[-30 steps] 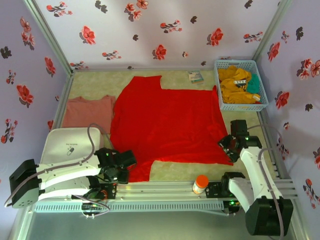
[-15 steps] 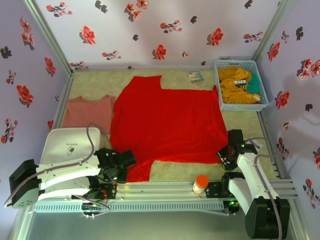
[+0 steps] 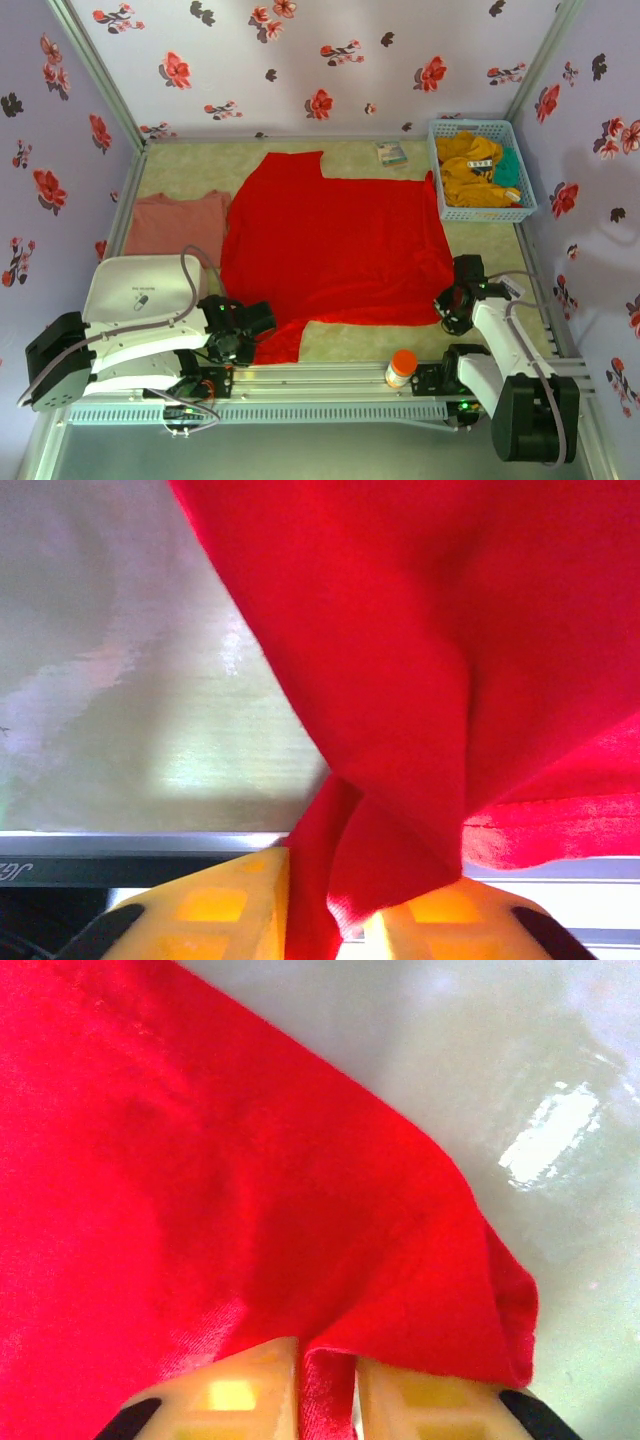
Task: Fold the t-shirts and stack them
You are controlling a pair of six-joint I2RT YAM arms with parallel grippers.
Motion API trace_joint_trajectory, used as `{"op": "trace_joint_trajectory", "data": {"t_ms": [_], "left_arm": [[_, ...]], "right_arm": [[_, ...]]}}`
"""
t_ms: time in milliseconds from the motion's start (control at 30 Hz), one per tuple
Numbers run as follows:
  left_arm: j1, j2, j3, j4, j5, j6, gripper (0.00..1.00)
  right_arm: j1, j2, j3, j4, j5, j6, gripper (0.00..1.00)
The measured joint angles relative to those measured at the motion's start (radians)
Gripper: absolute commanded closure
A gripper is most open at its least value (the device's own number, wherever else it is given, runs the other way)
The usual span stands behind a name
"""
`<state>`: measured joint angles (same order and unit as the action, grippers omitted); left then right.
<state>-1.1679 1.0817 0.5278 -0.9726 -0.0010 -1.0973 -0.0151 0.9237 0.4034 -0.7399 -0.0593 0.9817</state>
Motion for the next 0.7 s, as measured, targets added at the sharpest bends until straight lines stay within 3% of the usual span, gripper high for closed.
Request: {"op": "trace_joint_trajectory", "data": {"t_ms": [67,100,167,267,567,700], "left_arm": [[0.0,0.0,0.001,0.0,0.0,0.0,0.76],[0.0,0.0,0.003,-0.002,0.0,0.0,0.71],[0.0,0.0,0.01,-0.01,-0.001,0.001,0.53],[0.0,-0.002,0.027,-0.029,0.002,0.009,0.45],[-0.008,-0.007,0.052,-0.075,0.033,0.024,0.42],[-0.012,0.027,0.052,-0.068,0.038,0.035,0.5]], "right_arm": [[0.0,0.013,0.0,0.012,-0.002,-0.001,0.99],[0.0,0.014,0.001,0.019,-0.005,-0.003,1.0],[0.0,0.017,0.001,0.03,-0.01,-0.004,1.0],[0.0,0.019,0.001,0.036,-0.013,-0.005,1.0],[0.0,0.015,0.002,0.036,-0.013,-0.012,1.0],[0.0,0.015,0.002,0.036,-0.013,-0.012,1.0]]}}
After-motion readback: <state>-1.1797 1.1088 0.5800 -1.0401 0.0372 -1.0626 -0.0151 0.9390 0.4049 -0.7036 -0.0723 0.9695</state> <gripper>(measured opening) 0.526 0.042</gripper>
